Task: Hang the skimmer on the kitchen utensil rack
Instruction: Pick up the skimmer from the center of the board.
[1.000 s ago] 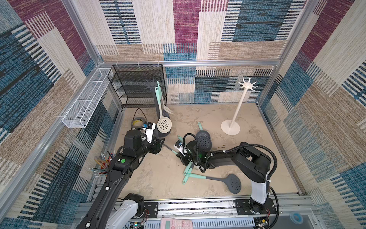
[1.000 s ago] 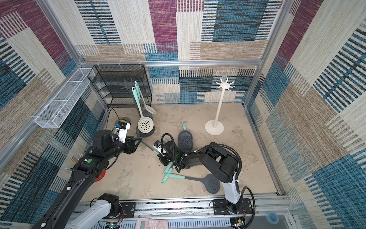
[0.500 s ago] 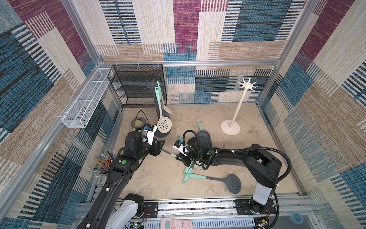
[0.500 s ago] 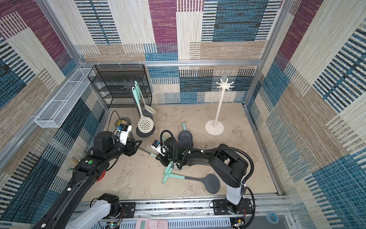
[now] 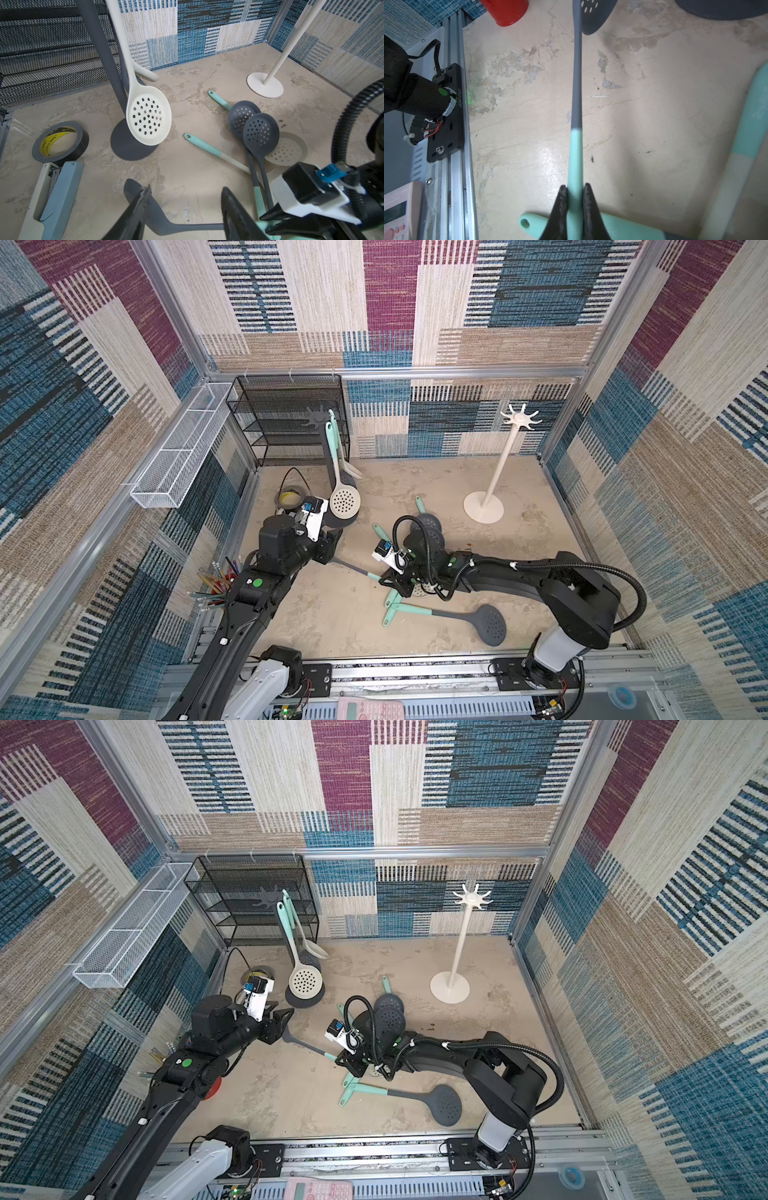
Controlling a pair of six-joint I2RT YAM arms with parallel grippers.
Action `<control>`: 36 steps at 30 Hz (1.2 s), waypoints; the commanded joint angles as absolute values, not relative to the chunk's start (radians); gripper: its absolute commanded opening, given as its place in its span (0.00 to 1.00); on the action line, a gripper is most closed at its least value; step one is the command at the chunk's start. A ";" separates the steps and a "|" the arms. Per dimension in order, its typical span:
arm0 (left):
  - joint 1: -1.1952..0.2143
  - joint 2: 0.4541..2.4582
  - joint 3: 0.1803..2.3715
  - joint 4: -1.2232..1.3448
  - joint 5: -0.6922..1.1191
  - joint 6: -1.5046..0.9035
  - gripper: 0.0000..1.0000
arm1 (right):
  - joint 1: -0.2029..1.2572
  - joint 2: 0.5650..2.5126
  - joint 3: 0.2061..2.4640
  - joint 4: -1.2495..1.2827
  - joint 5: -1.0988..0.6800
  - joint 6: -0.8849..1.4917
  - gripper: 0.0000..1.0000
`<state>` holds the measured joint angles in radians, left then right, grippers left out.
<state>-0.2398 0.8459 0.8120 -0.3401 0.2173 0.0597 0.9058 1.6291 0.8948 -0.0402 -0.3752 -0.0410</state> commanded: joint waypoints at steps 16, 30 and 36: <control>-0.242 0.853 0.811 -0.248 0.310 0.098 0.57 | 0.877 1.427 0.751 -0.099 -0.200 0.165 0.00; -0.387 0.932 0.764 -0.115 0.266 0.307 0.54 | 0.684 1.282 0.751 -0.058 -0.350 0.350 0.00; -0.472 0.988 0.745 0.036 0.200 0.509 0.55 | 0.634 1.213 0.793 -0.080 -0.456 0.429 0.00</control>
<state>-0.4587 0.9771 0.7567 -0.0963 0.2386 0.3618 0.6441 1.2392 0.7731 -0.1116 -0.3737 0.3695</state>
